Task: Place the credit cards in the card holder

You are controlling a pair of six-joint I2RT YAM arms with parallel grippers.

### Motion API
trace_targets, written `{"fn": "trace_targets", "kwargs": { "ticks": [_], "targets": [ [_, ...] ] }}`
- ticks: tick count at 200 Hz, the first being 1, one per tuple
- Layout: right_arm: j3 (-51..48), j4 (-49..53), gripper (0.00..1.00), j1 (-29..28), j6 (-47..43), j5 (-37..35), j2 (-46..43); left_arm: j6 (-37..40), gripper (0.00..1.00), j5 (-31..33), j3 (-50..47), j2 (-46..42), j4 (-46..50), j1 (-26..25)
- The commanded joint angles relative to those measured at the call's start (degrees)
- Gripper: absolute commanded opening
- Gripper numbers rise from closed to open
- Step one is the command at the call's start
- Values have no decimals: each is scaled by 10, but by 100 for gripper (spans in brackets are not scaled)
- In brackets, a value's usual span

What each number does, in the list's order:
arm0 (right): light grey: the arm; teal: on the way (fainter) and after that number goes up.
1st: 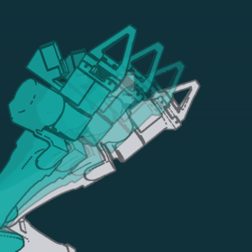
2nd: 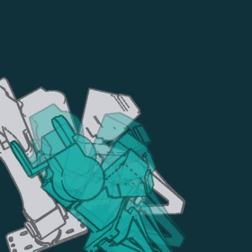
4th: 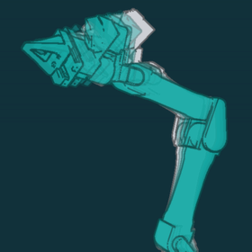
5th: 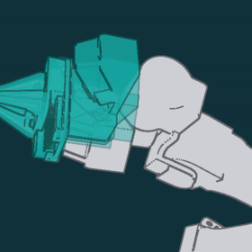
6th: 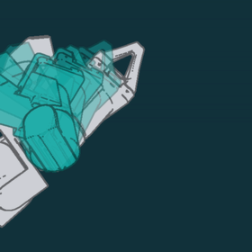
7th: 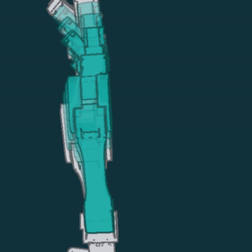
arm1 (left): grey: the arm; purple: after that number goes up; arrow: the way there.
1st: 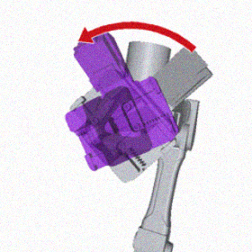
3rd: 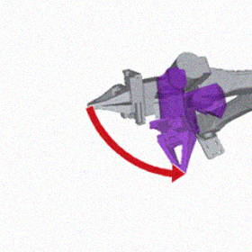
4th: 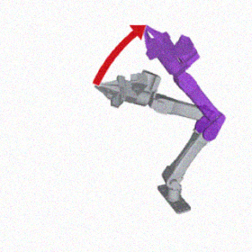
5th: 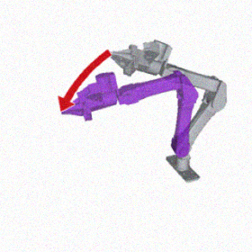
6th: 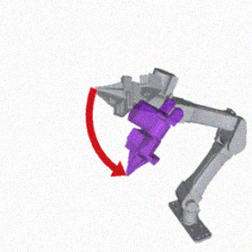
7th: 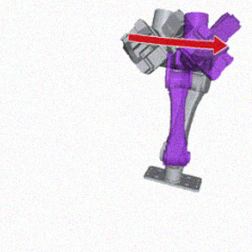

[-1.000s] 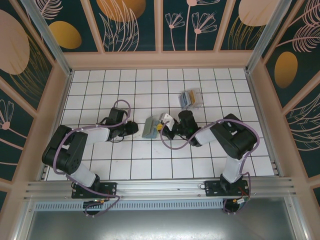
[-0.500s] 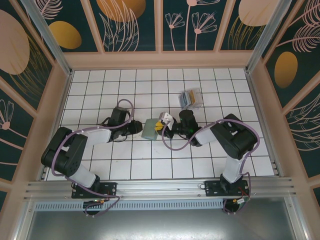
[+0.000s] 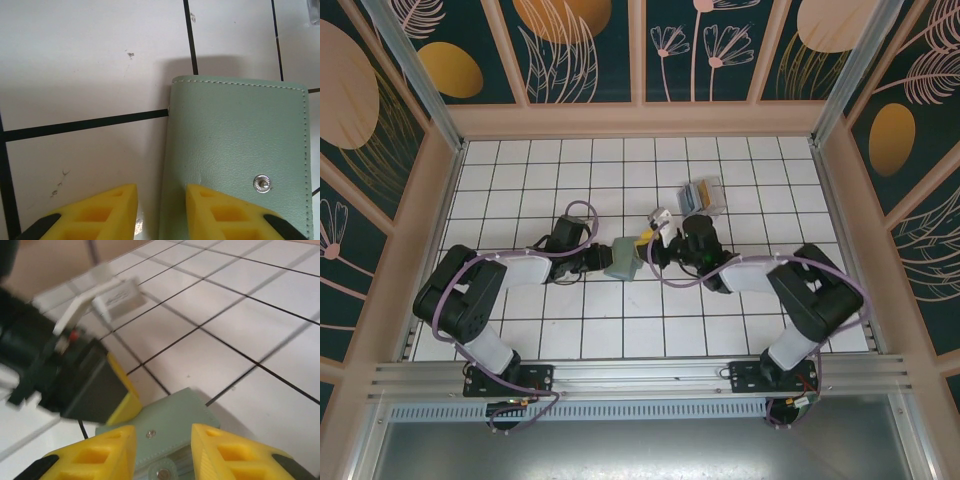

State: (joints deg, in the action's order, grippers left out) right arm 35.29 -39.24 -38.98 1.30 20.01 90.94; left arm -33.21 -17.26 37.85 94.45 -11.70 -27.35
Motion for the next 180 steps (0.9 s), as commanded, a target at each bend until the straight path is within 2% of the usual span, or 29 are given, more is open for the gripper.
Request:
{"fn": "trace_targets", "kwargs": {
  "ticks": [1,17,26,31,41,54,65,76,90,101,115,133,180],
  "targets": [
    [18,119,35,-21,201,-109,-42,1,34,6,10,1,-1,-5],
    [27,201,35,-27,298,-138,-45,9,34,10,14,-3,9,-5],
    [49,287,35,-20,389,-156,-32,13,35,17,18,-4,18,-5],
    [66,338,35,-12,427,-143,-21,16,35,21,21,-5,24,-5],
    [84,376,34,-15,455,-101,-6,20,35,25,26,-4,35,-5],
    [94,398,34,-44,476,-105,-12,23,36,25,31,-1,44,-5],
    [117,433,36,-66,449,-134,-10,24,36,26,34,3,49,-5],
    [145,462,37,-82,375,-170,5,24,36,29,35,5,51,-5],
    [146,454,38,-95,264,-233,27,18,35,36,33,7,47,-5],
    [148,446,39,-95,189,-253,45,17,35,35,32,8,45,-5],
    [164,447,40,-94,150,-288,64,16,35,30,35,8,48,-5],
    [184,434,41,-94,122,-290,81,17,35,29,35,6,49,-5],
    [200,395,46,-101,96,-235,110,10,35,26,34,7,42,-5]
  ]
}}
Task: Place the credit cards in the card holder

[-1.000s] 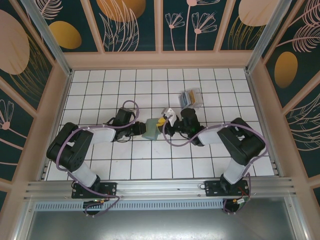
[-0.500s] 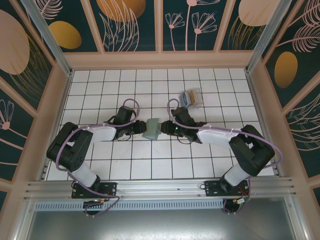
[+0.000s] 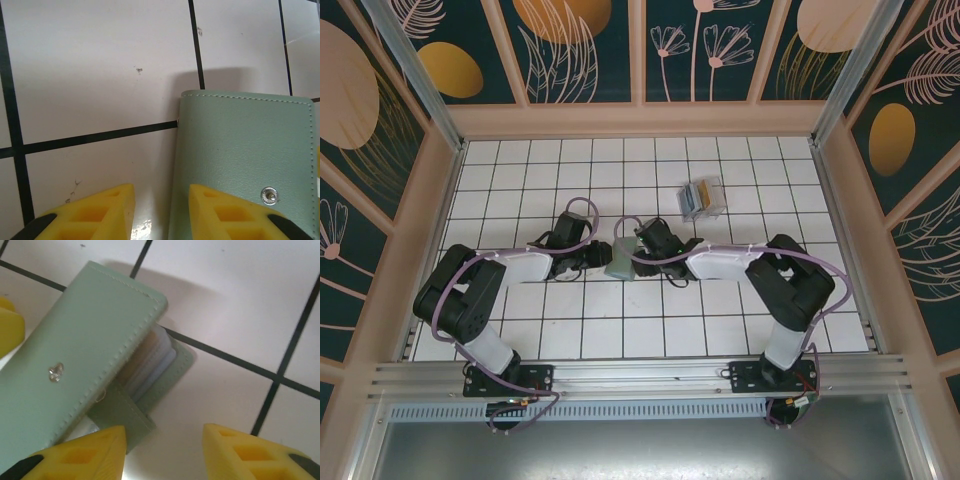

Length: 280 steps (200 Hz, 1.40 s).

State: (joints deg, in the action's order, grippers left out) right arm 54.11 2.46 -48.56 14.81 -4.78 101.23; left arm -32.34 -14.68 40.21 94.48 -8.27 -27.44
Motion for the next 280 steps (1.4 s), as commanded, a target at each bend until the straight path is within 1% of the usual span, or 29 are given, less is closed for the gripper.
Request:
{"fn": "trace_targets", "kwargs": {
  "ticks": [1,26,35,61,91,118,132,137,145,159,176,195,207,214,221,246,280],
  "targets": [
    [11,-23,46,-5,-39,13,7,2,35,0,10,7,7,-4],
    [-7,-41,47,-7,-37,17,-4,2,35,-3,11,8,9,-4],
    [-13,-49,49,-8,-43,31,-7,1,35,-3,10,7,9,-4],
    [-26,-60,50,-21,-85,32,-9,7,35,0,13,10,14,-4],
    [-34,-72,49,-23,-126,15,-1,7,35,-2,15,9,14,-4],
    [-38,-88,49,-26,-161,21,-1,6,35,-6,23,15,22,-4],
    [-46,-94,49,-27,-181,36,-8,5,35,-5,22,12,22,-4],
    [-51,-99,49,-27,-192,63,-14,5,35,-3,21,10,23,-4],
    [-61,-106,49,-28,-202,80,-23,6,36,0,22,8,28,-4],
    [-70,-105,49,-27,-214,96,-35,10,36,6,26,4,40,-4],
    [-66,-88,49,-25,-226,107,-30,14,36,16,26,-5,48,-4],
    [-62,-87,47,-26,-234,86,-13,19,36,22,30,-6,53,-4],
    [-58,-90,45,-27,-229,50,-6,19,36,17,35,-1,60,-4],
    [-57,-95,44,-28,-225,42,-5,19,36,13,36,0,59,-4],
    [-60,-107,44,-28,-216,8,-7,16,36,10,36,2,55,-4],
    [-86,-157,42,-29,-190,-59,-31,13,36,6,34,10,47,-4],
    [-142,-223,42,-29,-157,-103,-80,-2,36,-12,20,11,21,-4]
  ]
}}
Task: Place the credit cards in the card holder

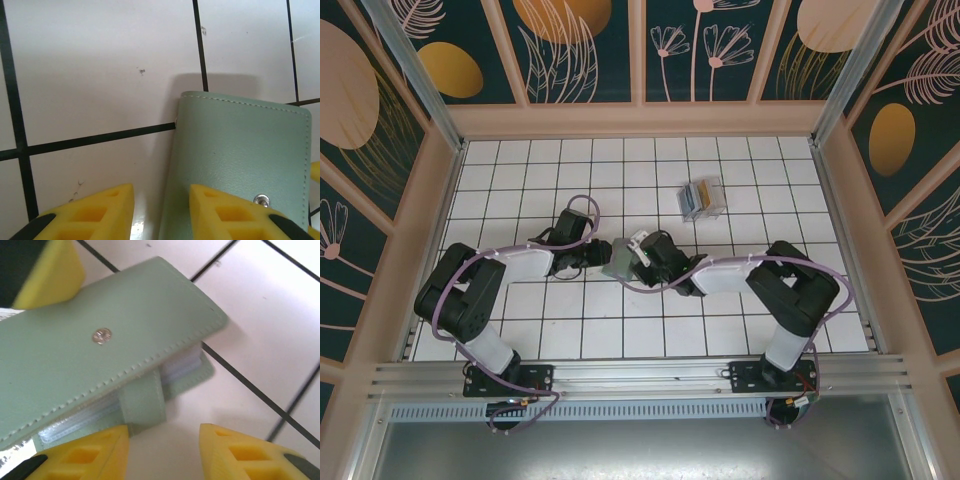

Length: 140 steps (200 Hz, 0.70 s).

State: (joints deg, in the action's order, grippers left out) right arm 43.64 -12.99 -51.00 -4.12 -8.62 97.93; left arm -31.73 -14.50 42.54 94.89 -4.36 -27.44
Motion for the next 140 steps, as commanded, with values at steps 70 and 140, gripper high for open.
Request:
{"fn": "trace_targets", "kwargs": {
  "ticks": [70,140],
  "targets": [
    [-77,-86,46,14,-3,124,-73,-12,36,-10,-3,-6,-16,-4],
    [-7,-70,47,17,-86,122,13,-11,37,-5,10,3,-5,-3]
  ]
}}
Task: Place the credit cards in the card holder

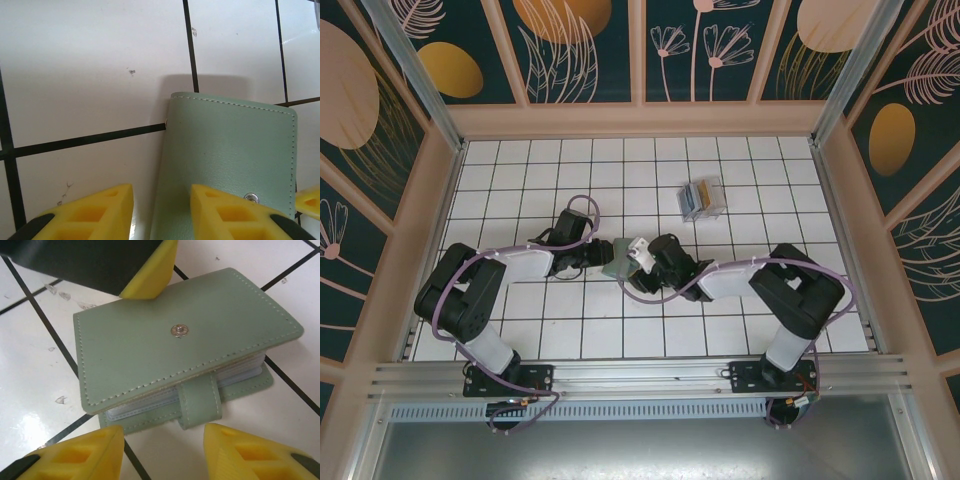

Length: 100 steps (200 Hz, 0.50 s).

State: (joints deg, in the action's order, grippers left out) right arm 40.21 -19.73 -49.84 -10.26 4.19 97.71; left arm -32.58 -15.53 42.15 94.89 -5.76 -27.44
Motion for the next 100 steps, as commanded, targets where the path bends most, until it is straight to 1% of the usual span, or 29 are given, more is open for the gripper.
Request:
{"fn": "trace_targets", "kwargs": {
  "ticks": [1,38,52,68,90,100],
  "targets": [
    [28,-3,47,5,-24,-8,16,-3,37,5,14,3,9,-3],
    [40,-10,47,5,-25,-48,36,-4,37,1,12,10,4,-2],
    [47,-9,45,4,-25,-86,47,-6,37,-4,14,15,2,-3],
    [44,-22,39,4,-26,-109,53,-5,37,-5,14,19,-1,-2],
    [25,-58,23,5,-23,-111,48,-2,37,-5,19,27,3,-3],
    [13,-78,21,5,-16,-111,38,-3,37,-5,19,27,4,-3]
  ]
}}
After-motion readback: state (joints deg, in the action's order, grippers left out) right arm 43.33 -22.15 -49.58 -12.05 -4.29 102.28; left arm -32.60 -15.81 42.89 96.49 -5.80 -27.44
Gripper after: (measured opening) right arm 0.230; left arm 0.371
